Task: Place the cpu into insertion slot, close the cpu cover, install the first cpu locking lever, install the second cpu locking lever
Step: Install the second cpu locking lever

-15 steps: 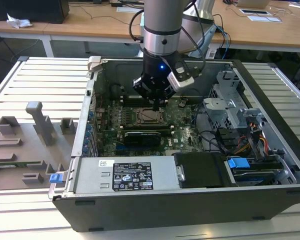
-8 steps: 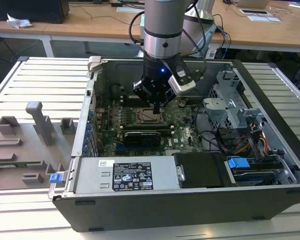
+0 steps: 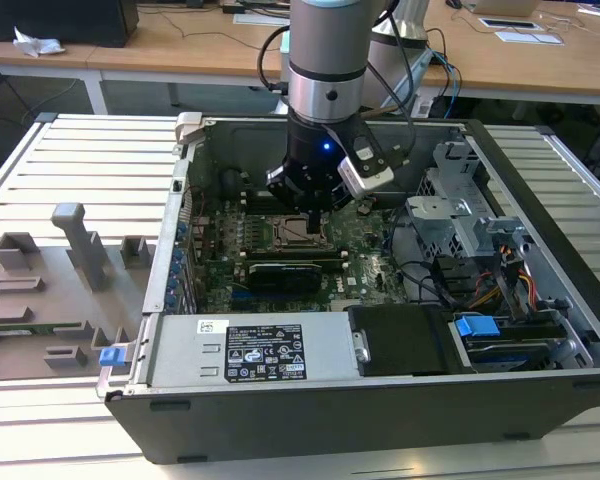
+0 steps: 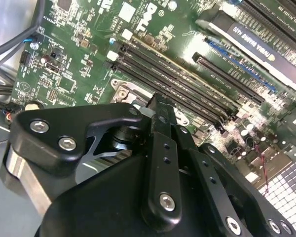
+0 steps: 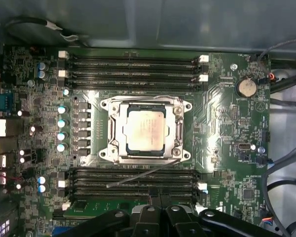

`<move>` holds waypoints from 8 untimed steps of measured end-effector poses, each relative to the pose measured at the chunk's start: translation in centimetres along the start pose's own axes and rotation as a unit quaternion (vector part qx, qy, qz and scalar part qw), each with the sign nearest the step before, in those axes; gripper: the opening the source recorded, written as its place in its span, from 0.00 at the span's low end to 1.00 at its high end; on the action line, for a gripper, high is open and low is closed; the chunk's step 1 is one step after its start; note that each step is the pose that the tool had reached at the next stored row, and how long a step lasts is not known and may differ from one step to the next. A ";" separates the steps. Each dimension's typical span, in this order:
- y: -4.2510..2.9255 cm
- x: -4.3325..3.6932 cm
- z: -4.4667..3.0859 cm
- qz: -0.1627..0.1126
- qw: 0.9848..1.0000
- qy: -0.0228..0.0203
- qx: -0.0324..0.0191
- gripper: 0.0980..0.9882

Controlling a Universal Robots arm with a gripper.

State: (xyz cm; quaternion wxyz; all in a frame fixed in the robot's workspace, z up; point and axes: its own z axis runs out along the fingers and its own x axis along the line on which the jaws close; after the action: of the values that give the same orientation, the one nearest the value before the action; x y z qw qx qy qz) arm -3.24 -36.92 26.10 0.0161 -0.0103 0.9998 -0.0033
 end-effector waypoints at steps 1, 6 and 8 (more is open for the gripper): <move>-0.13 0.00 0.00 0.000 1.000 0.000 0.000 0.01; -0.66 0.01 0.01 0.000 1.000 0.000 0.000 0.01; -0.85 0.02 0.01 0.000 1.000 0.000 0.000 0.01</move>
State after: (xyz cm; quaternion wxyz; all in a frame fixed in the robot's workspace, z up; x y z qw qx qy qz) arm -3.24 -37.77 26.09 0.0161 -0.0103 0.9998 -0.0032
